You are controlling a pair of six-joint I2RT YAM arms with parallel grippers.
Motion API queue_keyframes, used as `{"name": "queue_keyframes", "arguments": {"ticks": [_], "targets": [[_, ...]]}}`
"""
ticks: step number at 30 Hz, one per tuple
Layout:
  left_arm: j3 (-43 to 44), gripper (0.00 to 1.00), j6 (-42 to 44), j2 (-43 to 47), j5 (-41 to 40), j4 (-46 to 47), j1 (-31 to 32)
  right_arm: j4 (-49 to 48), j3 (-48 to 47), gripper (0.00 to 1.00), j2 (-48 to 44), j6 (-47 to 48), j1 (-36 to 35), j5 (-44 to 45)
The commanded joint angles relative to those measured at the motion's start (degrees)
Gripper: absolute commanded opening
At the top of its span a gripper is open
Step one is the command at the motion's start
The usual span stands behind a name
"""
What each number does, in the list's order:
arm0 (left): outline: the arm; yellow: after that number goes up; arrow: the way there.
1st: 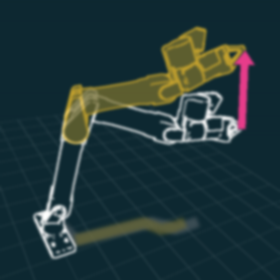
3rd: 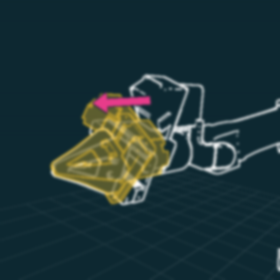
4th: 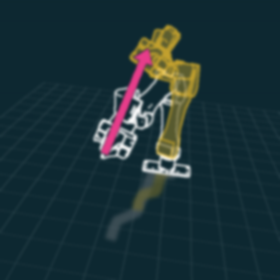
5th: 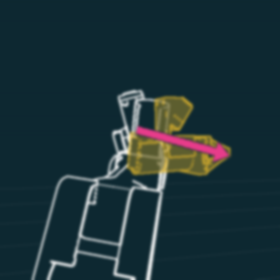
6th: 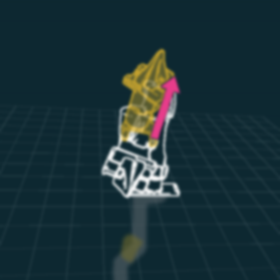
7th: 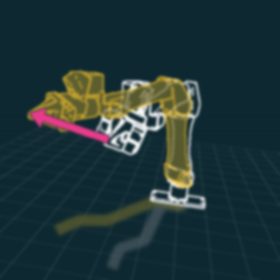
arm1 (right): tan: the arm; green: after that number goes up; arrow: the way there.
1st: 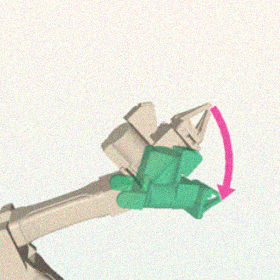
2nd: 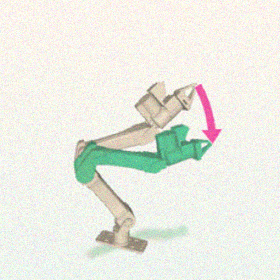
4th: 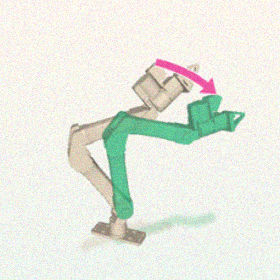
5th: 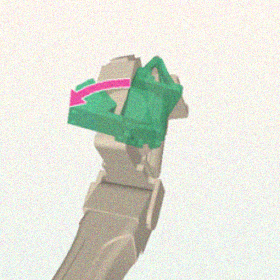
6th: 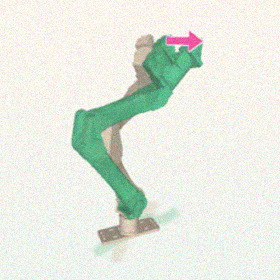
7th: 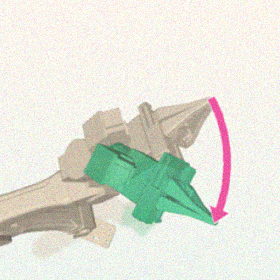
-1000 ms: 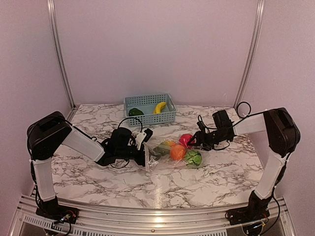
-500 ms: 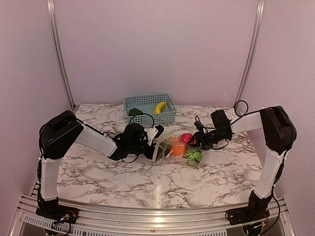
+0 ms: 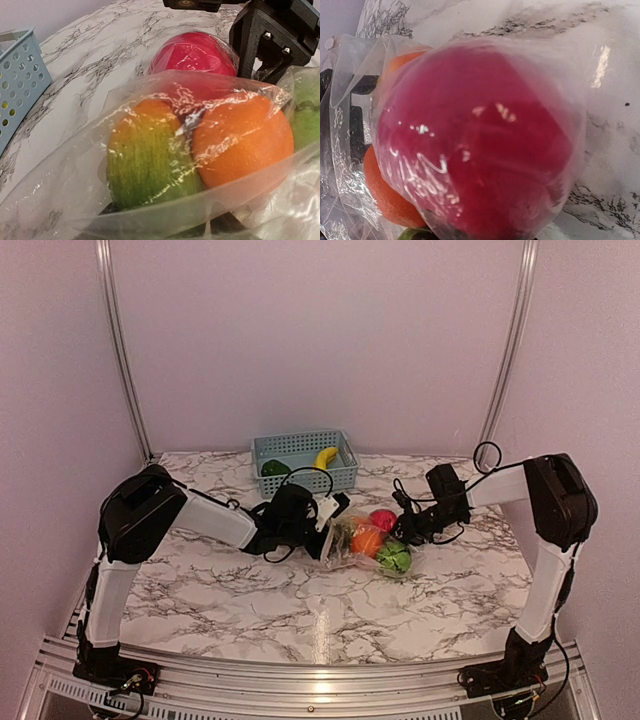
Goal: Open the zip-top bag and remove the fake food
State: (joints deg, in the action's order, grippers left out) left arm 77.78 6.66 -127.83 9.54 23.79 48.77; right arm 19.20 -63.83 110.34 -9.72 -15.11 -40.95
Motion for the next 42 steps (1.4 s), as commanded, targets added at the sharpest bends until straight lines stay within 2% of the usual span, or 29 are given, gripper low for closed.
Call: {"name": "queue_keyframes", "arguments": {"ticks": [1,4,6,10,20,25,32,38,42], "targets": [[-0.6,0.52,3.28,-0.1,3.21,-3.9,0.36,2.65,-1.53,0.17,2.24,1.69,0.56,3.29],[-4.51,0.4,2.2,3.25,3.53,-2.36,0.36,2.92,-1.62,0.1,1.92,1.81,0.93,3.31],[-8.01,0.32,0.69,6.23,2.95,-1.31,0.32,3.05,-1.43,0.0,1.89,1.53,1.24,3.59],[-14.93,0.25,-1.93,12.14,1.98,-0.93,0.37,1.46,0.28,0.0,0.73,0.52,1.79,3.52],[-32.29,0.24,-6.02,28.14,0.0,-0.56,0.45,-3.18,4.85,0.0,-1.77,-1.66,2.18,3.14],[-37.71,0.25,-8.39,36.3,-0.41,-0.96,0.46,-3.7,5.14,0.0,-1.34,-1.25,2.24,2.26],[-39.44,0.25,-10.92,40.37,-0.61,-3.14,0.47,-2.61,4.36,0.0,-1.0,0.38,2.2,2.39],[-41.98,0.25,-14.5,51.31,0.78,-3.24,0.43,-2.04,3.74,0.0,-0.77,1.19,2.19,2.65],[-37.14,0.26,-16.47,53.92,0.61,-8.58,-1.35,-2.41,3.72,0.0,-0.8,1.08,2.24,2.45]]}}
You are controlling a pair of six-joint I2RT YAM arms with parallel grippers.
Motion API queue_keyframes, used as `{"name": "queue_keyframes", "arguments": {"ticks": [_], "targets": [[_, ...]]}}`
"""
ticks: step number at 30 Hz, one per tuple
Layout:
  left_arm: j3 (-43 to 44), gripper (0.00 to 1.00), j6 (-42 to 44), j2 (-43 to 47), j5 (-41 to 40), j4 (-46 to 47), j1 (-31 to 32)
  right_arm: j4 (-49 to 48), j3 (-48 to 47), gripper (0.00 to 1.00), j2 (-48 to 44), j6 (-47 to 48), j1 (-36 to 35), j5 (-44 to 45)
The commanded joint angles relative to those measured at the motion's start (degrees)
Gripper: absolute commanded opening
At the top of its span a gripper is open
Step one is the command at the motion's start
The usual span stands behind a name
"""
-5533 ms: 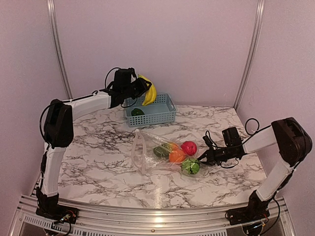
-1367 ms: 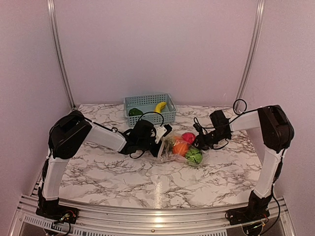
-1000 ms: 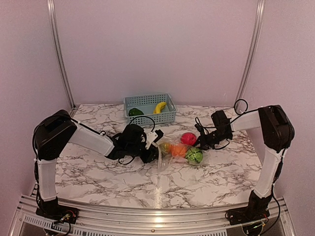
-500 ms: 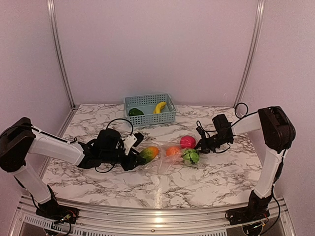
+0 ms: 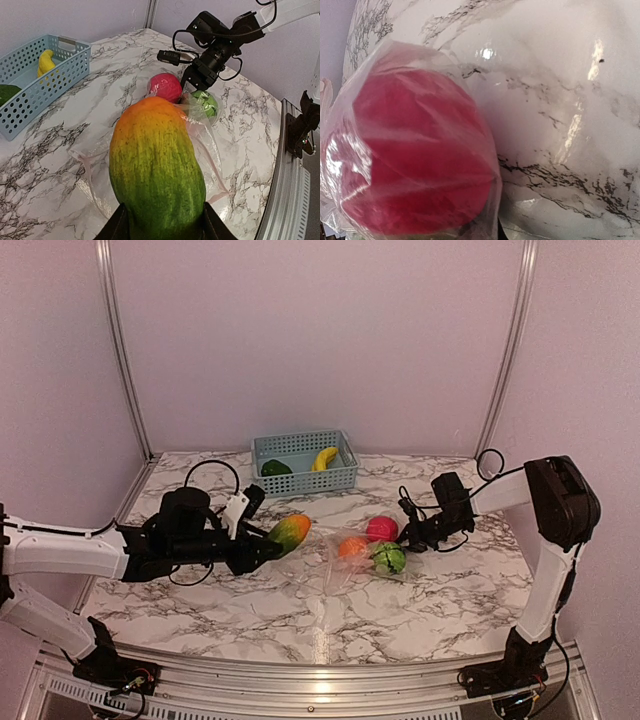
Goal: Open the zip-top bag and remove the fake food
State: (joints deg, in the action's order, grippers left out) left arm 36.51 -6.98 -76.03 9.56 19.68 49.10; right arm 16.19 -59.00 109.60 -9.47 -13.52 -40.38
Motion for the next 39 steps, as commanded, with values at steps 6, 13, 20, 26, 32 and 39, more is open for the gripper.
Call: {"name": "queue_keyframes", "arguments": {"ticks": [6,13,20,26,32,39], "targets": [[18.44,0.28,-8.74,-6.69,1.74,-7.48,-8.04,0.78,-0.79,0.0,-0.08,1.39,0.6,1.65],[46.1,0.28,-13.27,-25.66,-1.62,-18.32,-14.23,0.43,-0.5,0.0,-0.64,1.28,0.6,1.06],[70.29,0.29,-16.97,-44.23,-3.92,-30.32,-19.8,0.25,-0.46,0.0,-1.07,1.22,0.6,0.3],[82.39,0.3,-19.87,-54.72,-1.35,-34.31,-23.48,-0.2,0.35,0.0,-1.66,0.91,0.64,-0.33],[84.98,0.33,-23.76,-59.38,-0.38,-33.48,-25.88,-1.06,1.16,0.0,-1.76,0.44,0.51,-1.35],[89.51,0.48,-25.52,-63.53,3.22,-33.95,-27.22,-1.24,1.23,0.0,-1.76,0.27,0.34,-1.98]]}}
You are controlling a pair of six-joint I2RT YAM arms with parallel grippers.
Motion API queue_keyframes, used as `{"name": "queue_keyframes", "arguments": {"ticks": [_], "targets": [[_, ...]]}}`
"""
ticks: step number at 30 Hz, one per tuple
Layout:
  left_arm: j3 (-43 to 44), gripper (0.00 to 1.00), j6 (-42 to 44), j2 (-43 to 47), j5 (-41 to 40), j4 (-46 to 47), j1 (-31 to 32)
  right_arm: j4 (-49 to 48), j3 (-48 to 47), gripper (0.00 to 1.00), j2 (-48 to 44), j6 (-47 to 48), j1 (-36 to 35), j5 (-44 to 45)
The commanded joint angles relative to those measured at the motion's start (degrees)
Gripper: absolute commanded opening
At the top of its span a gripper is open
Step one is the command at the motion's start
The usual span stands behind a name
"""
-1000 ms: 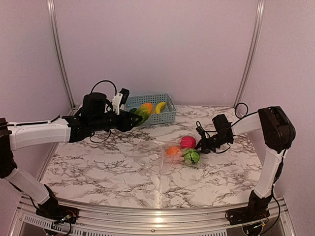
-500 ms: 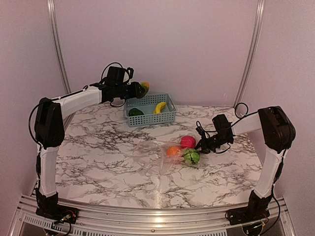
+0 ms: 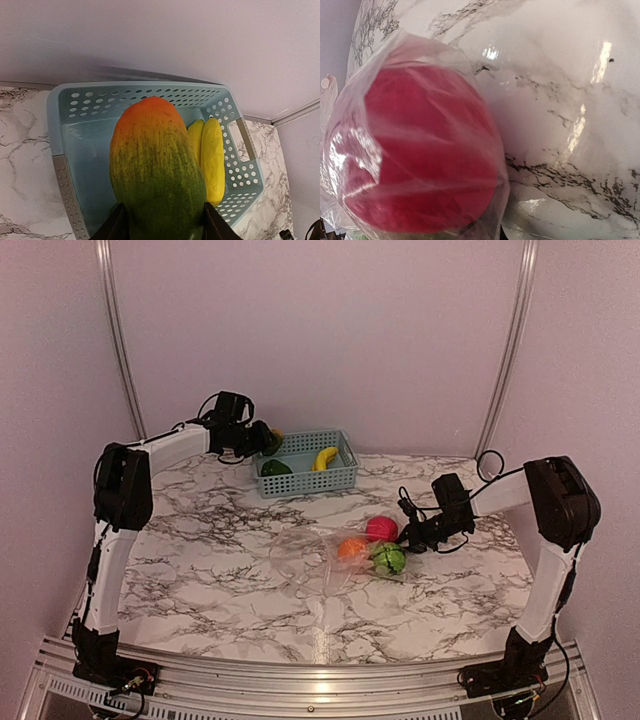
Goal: Open the zip-top bag and remove the fake food
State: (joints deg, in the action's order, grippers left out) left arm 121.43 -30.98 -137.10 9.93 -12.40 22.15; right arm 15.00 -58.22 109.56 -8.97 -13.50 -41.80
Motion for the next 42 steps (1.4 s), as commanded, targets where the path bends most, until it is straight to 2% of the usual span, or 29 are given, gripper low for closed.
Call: {"name": "queue_keyframes", "arguments": {"ticks": [1,3,7,10,13,19,25,29,32,35,42], "targets": [[5.29,0.52,-1.5,-2.88,3.32,-1.89,-0.42,-0.14,0.42,0.0,-1.78,-0.26,0.24,-0.61],[5.9,0.61,-1.29,-2.87,3.26,-2.21,-0.41,-0.3,0.47,0.0,-1.85,-0.41,0.01,-0.65],[5.44,0.71,-0.58,-1.07,2.75,-2.95,-0.77,-0.41,0.28,0.0,-1.76,-0.56,-0.66,-0.65],[2.44,0.74,0.9,2.55,2.98,-2.46,-0.94,-0.5,-0.08,0.0,-1.54,-0.67,-1.33,-0.65],[-5.64,0.73,1.8,8.9,4.05,1.42,-0.95,-0.56,-0.36,0.0,-1.58,-1.07,-2.22,-0.65],[-36.52,0.65,1.29,28.44,8.47,16.73,-0.26,-1.47,0.07,0.0,-2.54,-2.52,-4.53,0.01],[-62.38,0.5,0.3,45.9,9.69,22.77,4.11,-4.34,2.04,0.0,-3.78,-6.17,-7.06,0.49],[-76.02,0.43,-0.8,56.54,9.8,25.29,8.77,-6.56,3.8,0.0,-4.5,-8.83,-8.21,0.08],[-84.36,0.38,-3.19,60.51,10.33,26.33,11.48,-7.4,4.8,0.0,-5.23,-9.9,-9.06,0.25],[-90.39,0.33,-7.97,61.7,11.34,32.49,13.21,-7.84,5.77,0.0,-5.74,-10.48,-9.94,0.55],[-90.38,0.26,-12.45,53.42,13.49,40.5,16.05,-8.25,7.22,0.0,-6.46,-11.2,-12.29,1.36]]}}
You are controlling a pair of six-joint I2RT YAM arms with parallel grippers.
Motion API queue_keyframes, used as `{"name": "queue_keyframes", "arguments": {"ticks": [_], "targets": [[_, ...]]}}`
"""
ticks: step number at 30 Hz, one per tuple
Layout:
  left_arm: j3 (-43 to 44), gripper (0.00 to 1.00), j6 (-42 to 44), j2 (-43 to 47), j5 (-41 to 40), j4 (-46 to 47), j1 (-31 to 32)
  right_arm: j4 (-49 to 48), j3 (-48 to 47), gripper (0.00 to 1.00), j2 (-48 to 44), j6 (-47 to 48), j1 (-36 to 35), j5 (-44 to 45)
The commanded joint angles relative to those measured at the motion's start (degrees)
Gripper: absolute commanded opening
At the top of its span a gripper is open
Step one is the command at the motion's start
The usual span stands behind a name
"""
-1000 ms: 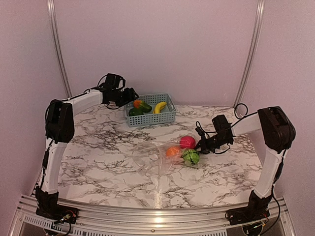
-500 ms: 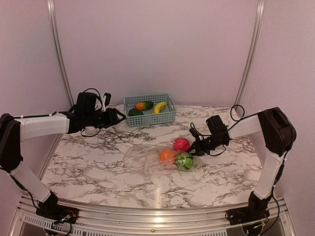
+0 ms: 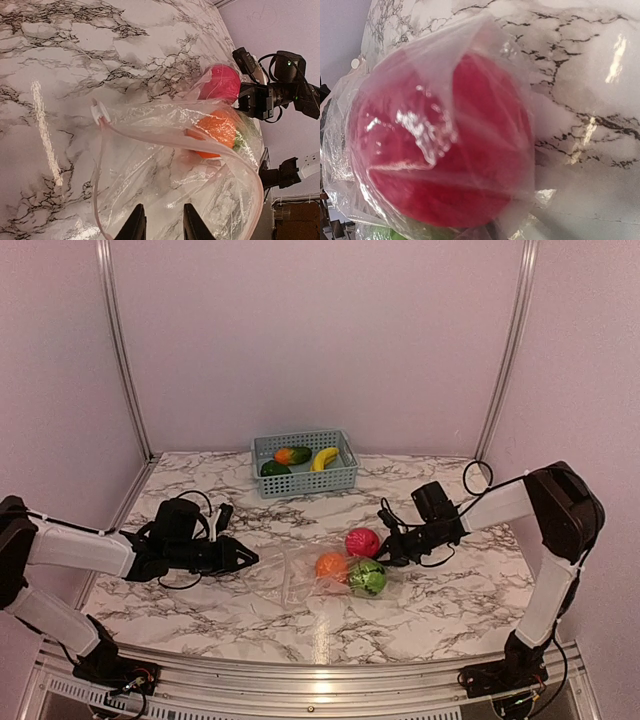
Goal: Open the zip-top bag and remove the fake food
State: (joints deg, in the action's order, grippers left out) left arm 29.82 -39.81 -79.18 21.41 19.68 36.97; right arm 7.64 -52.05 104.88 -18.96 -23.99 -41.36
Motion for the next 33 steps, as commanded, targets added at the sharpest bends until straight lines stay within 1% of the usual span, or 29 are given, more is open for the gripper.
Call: {"name": "queue_keyframes", "arguments": {"ticks": [1,4,9,13,18,20,23,29,31,33], "targets": [[1.36,0.25,-4.51,-6.11,2.44,10.1,1.64,-1.09,1.18,0.0,-2.0,-1.44,-1.97,1.04],[2.71,0.23,-6.25,-11.46,3.72,13.95,2.88,-1.51,1.83,0.0,-2.67,-2.1,-2.66,1.35],[6.51,0.22,-5.72,-19.52,6.34,16.65,5.31,-1.9,2.78,0.0,-3.51,-2.65,-3.33,1.72],[10.83,0.25,-5.01,-24.72,8.53,18.9,7.99,-1.8,2.74,0.0,-3.18,-2.91,-4.25,2.39],[14.48,0.3,-7.22,-30.49,9.47,23.86,9.89,-1.97,2.35,0.0,-2.68,-3.39,-6.58,3.07],[14.73,0.36,-9.2,-31.54,10.04,27.64,10.25,-2.36,2.27,0.0,-2.5,-3.79,-7.56,3.45],[14.56,0.51,-10.62,-31.57,11.18,31.72,11.08,-2.99,1.99,0.0,-2.24,-4.55,-8.89,4.04],[16.32,0.71,-5.07,-30.49,10.1,23.74,13.22,-3.77,1.65,0.0,-2.48,-5.82,-10.66,4.54],[17.19,0.75,-4.16,-30.82,8.82,21.19,13.58,-3.81,1.62,0.0,-2.64,-5.91,-10.98,4.54],[19.23,0.79,-2.3,-31.72,6.85,16.11,14.04,-3.9,1.84,0.0,-2.74,-6.01,-11.09,4.49]]}}
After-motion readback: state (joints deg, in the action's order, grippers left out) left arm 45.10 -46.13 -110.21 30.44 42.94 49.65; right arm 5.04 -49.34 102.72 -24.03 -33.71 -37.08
